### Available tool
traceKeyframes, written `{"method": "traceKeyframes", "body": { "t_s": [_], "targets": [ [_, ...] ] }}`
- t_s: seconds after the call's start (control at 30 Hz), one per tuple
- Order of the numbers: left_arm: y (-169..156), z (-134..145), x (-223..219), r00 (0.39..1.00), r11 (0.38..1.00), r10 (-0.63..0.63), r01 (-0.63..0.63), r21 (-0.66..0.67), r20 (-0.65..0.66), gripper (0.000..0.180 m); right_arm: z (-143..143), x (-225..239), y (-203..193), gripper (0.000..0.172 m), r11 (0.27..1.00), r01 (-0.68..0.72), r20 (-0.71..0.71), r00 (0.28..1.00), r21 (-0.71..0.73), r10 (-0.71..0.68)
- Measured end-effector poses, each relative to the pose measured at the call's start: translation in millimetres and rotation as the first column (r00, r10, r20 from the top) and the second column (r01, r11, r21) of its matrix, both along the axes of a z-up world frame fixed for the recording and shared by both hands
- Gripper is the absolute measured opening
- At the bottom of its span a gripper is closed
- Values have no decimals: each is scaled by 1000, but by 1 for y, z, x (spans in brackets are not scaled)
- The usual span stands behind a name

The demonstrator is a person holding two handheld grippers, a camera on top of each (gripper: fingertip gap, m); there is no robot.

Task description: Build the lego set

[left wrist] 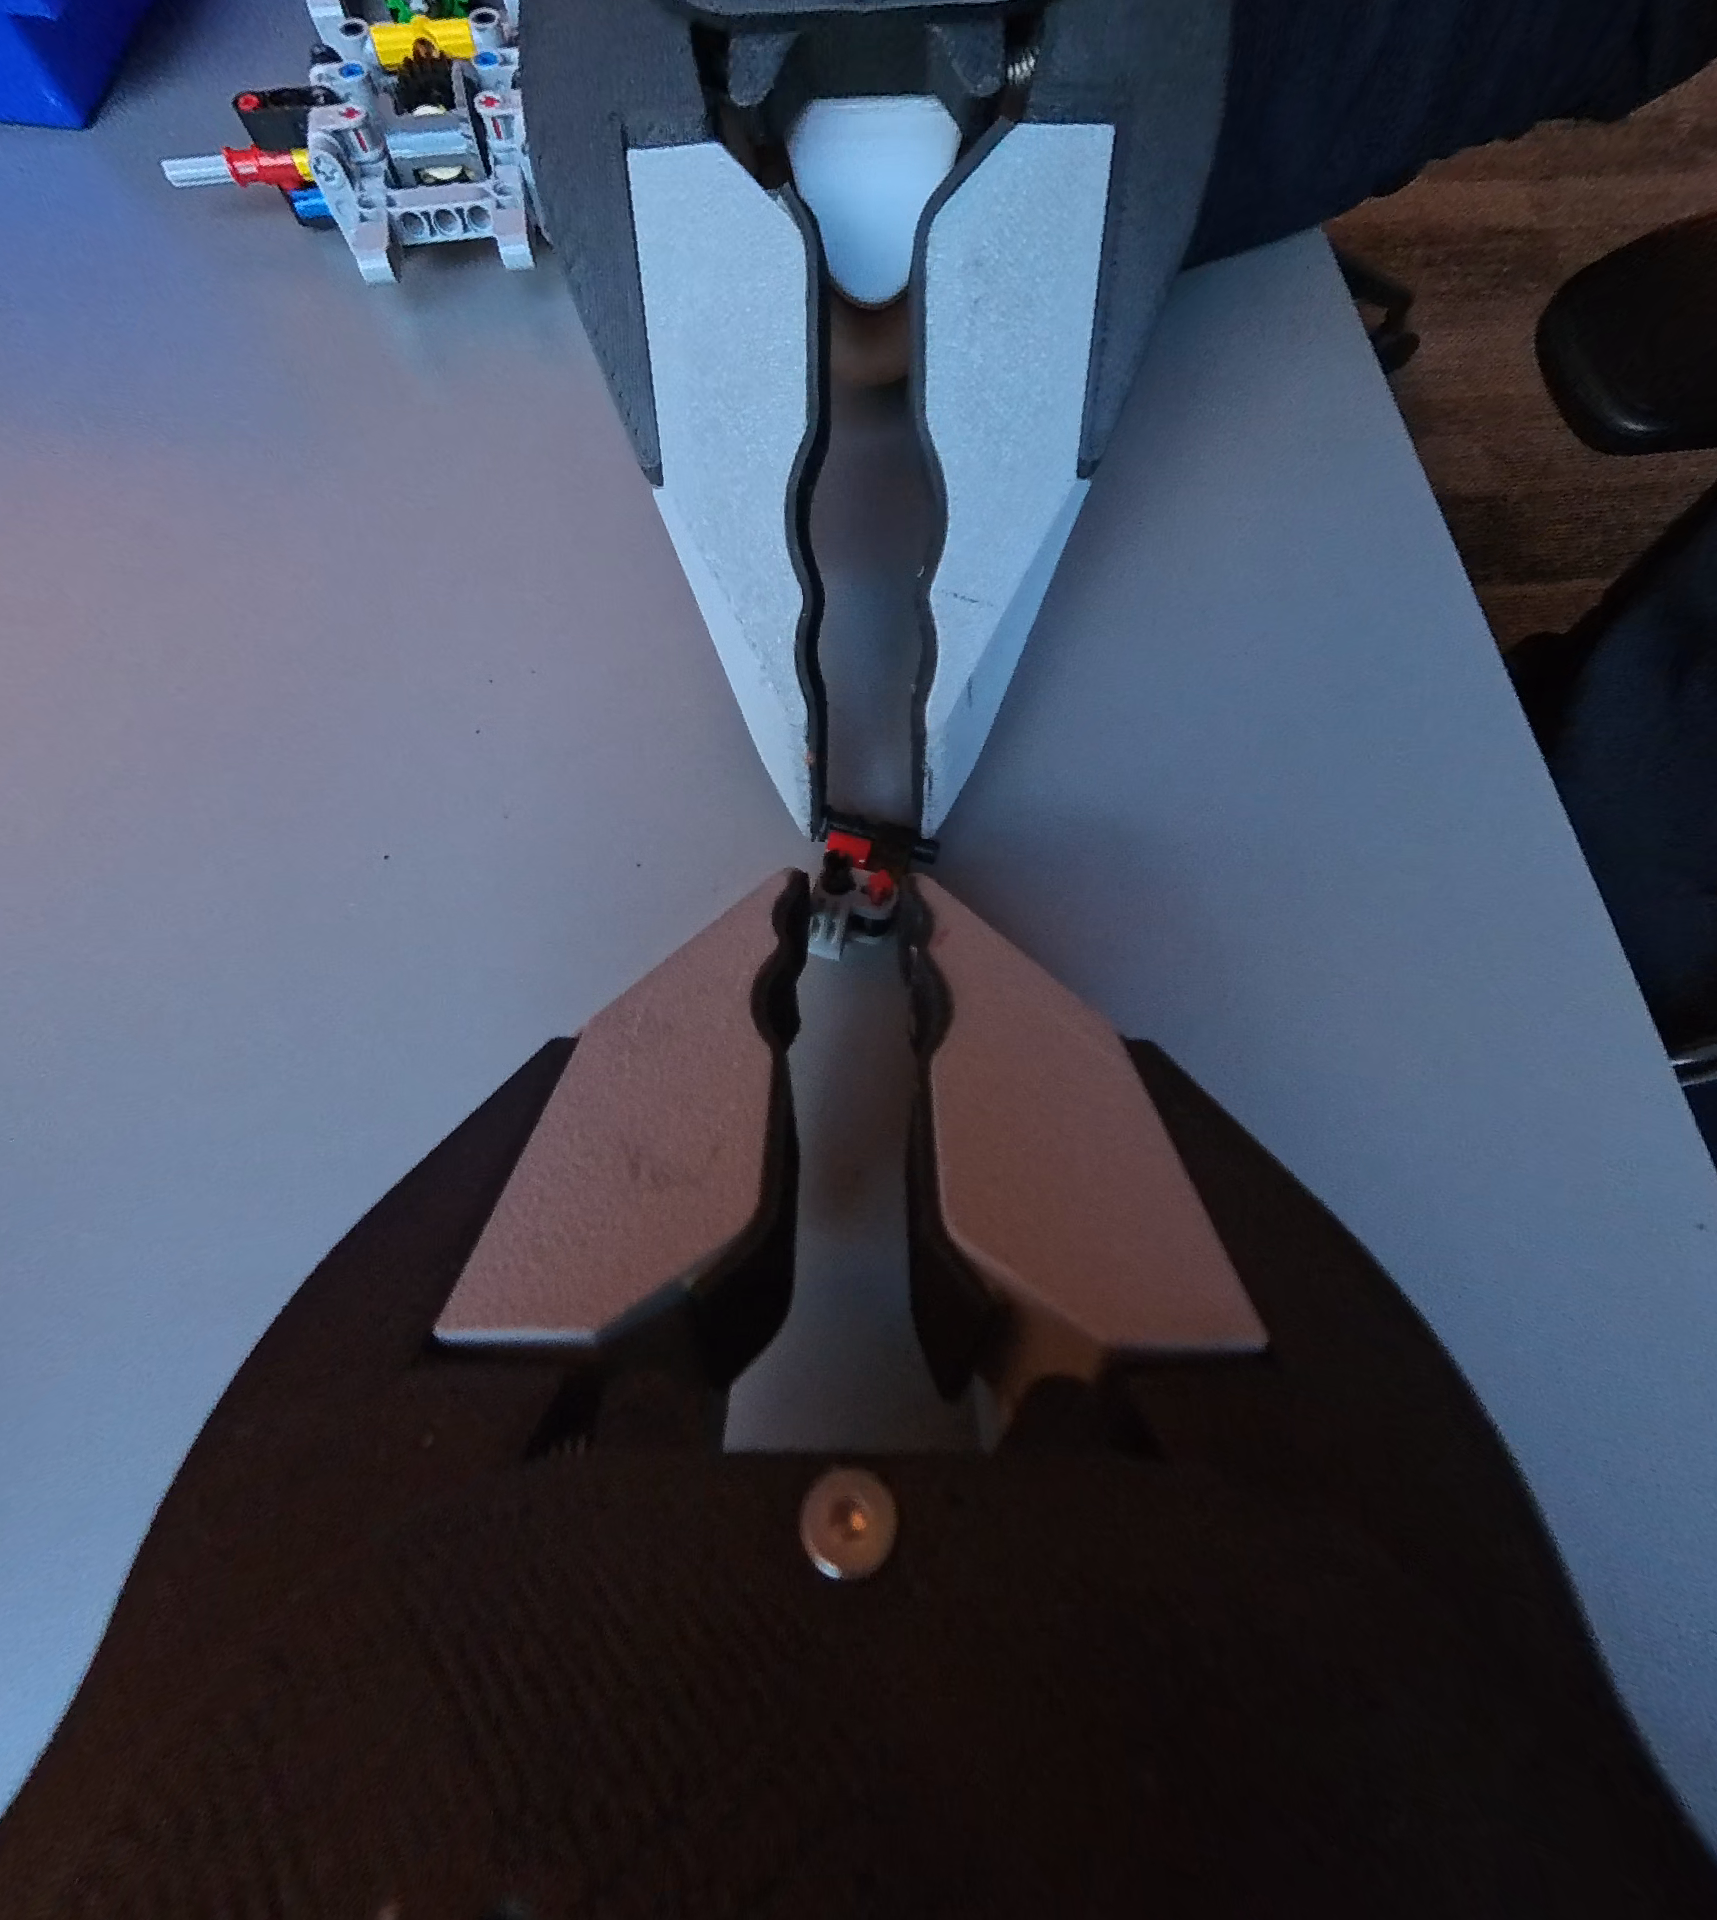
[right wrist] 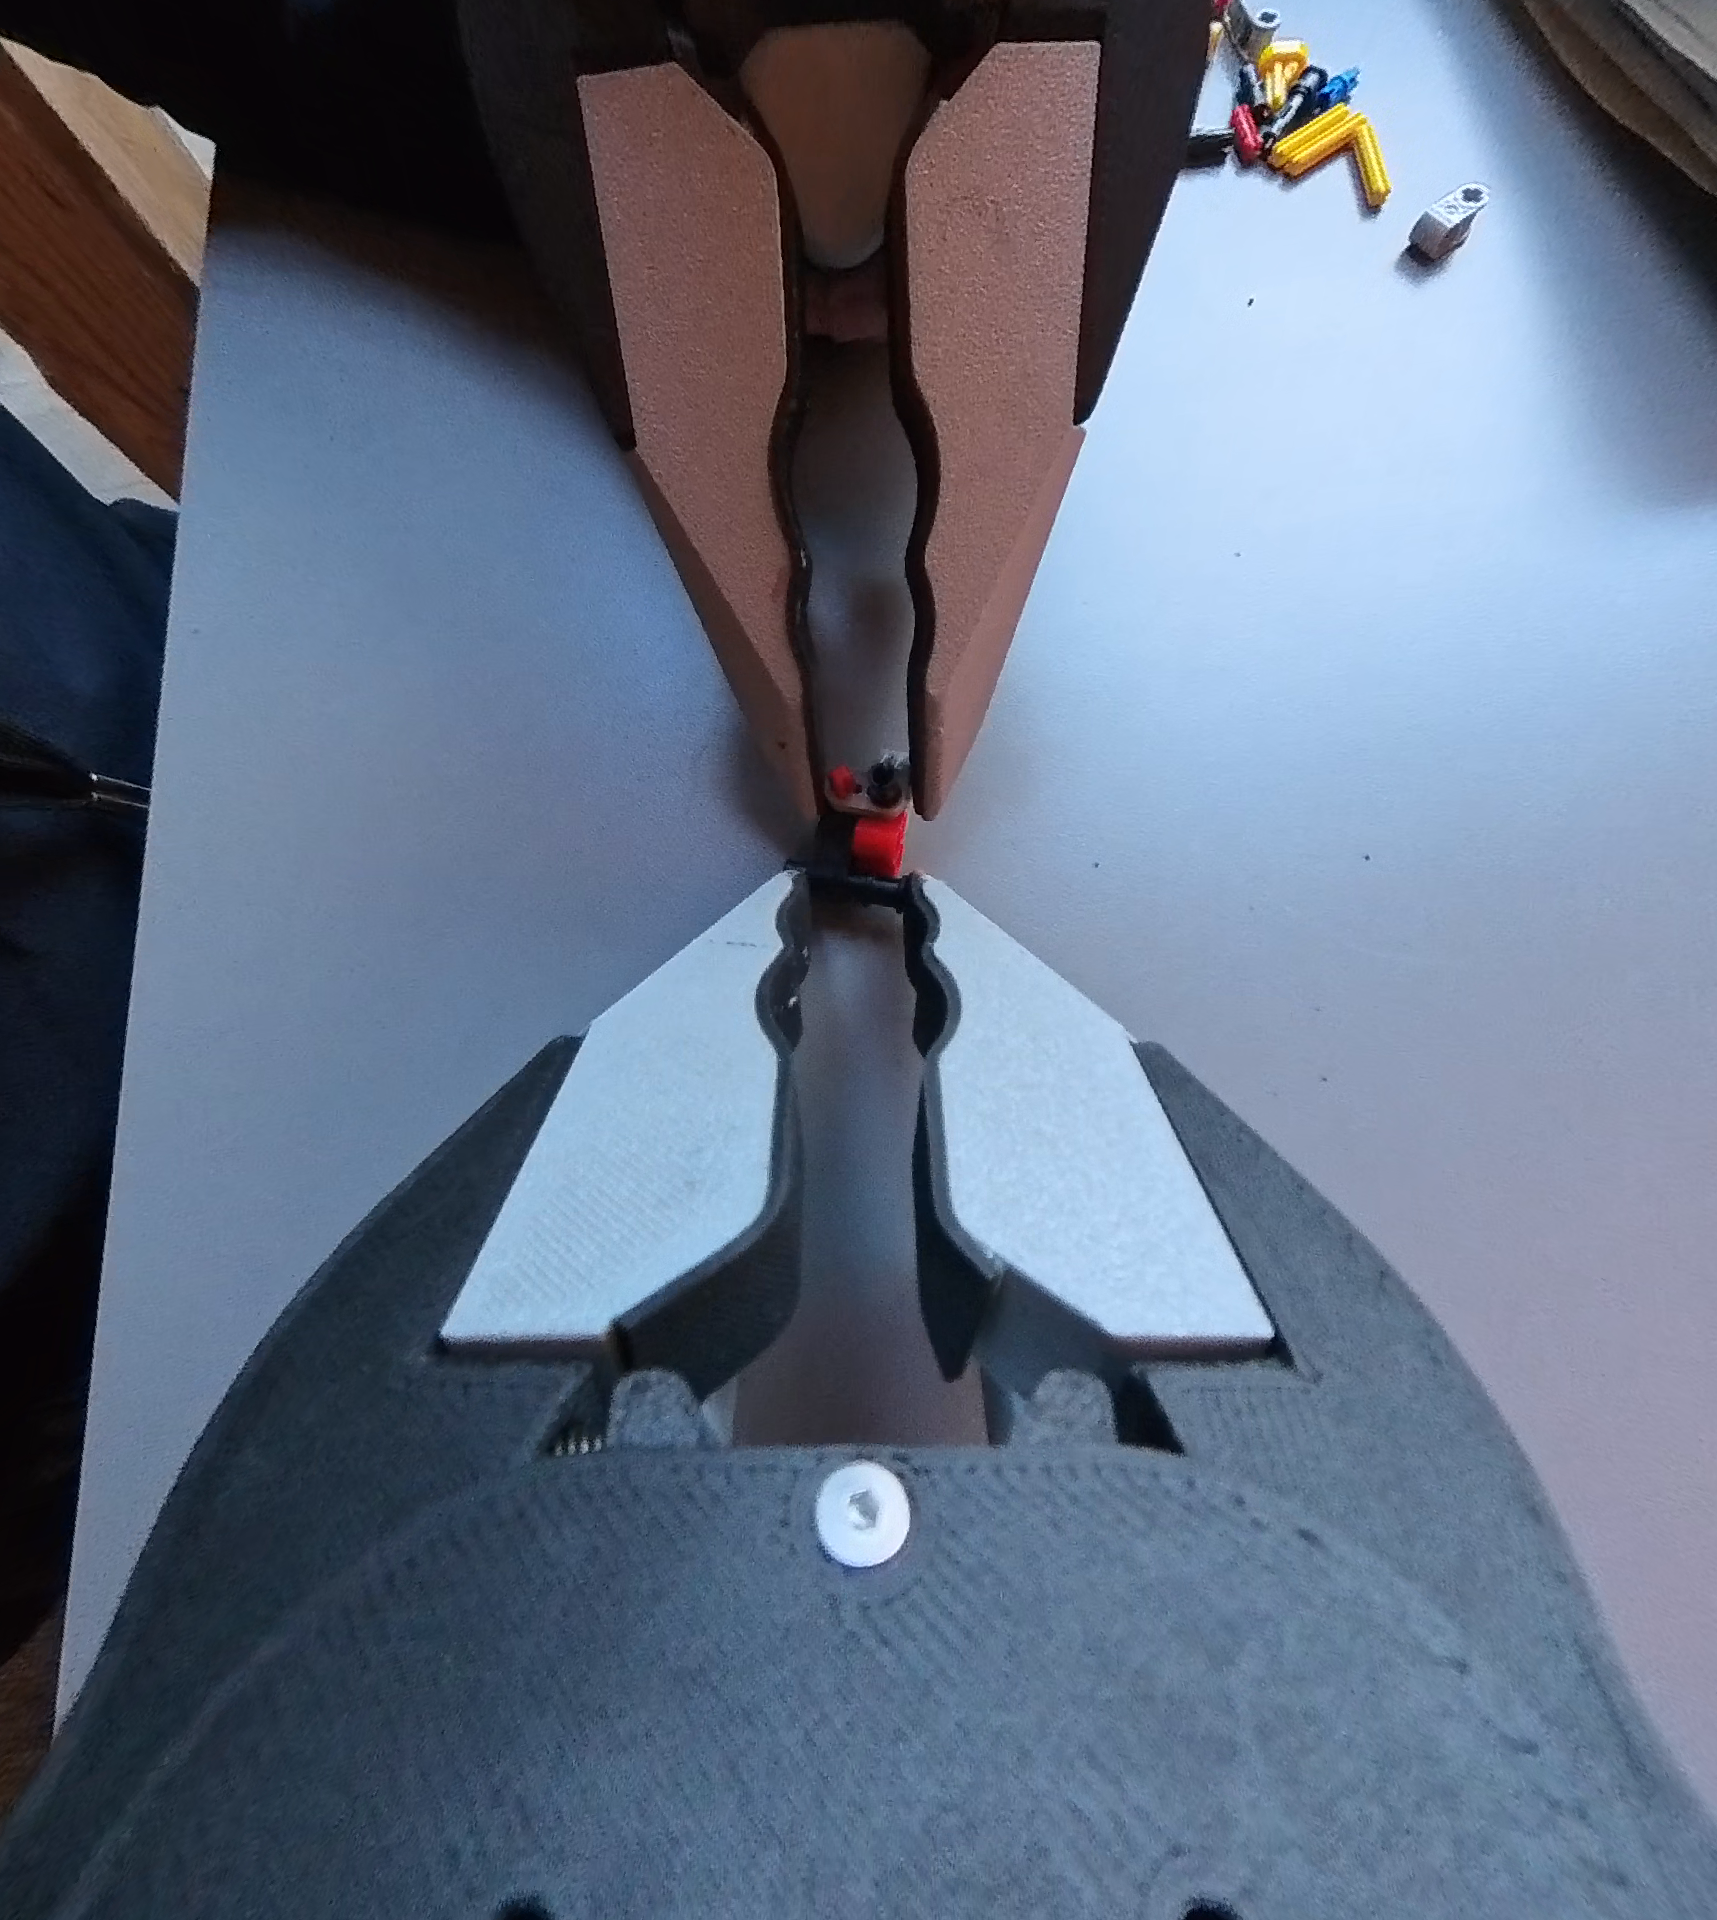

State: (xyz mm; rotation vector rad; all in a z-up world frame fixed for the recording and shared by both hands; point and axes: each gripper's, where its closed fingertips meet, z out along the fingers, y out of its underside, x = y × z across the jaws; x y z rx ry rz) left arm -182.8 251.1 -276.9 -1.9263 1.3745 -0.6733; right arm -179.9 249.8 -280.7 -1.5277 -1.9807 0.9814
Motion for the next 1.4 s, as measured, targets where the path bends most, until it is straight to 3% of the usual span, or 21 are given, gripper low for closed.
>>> {"method": "traceKeyframes", "body": {
  "t_s": [0.6, 0.87, 0.97, 1.07, 1.27, 1.4],
  "targets": [
    [2, 1, -3, 998, 995, 50, -48, 87, -25, 15, -3, -4, 0, 11, 991, 5, 7, 1000, 136, -6],
    [3, 2, -4, 998, 997, 58, -58, 60, -11, 15, -3, -6, 0, 11, 997, -11, 9, 1000, 82, 10],
    [-1, 1, -3, 1000, 999, 27, -27, 42, -5, 15, -1, -4, -3, 11, 998, -52, 24, 998, -27, 53],
    [2, 3, -4, 999, 998, 32, -32, 45, 4, 15, 6, -4, 4, 5, 999, -38, -40, 998, 1, 38],
    [8, 16, -9, 995, 997, 50, -54, 47, 89, 15, 15, -6, 4, 26, 999, -46, -100, 994, -6, 45],
    [10, 16, -10, 994, 997, 60, -65, 50, 90, 15, 6, -6, 1, 29, 995, -59, -66, 996, 77, 64]
  ]
}}
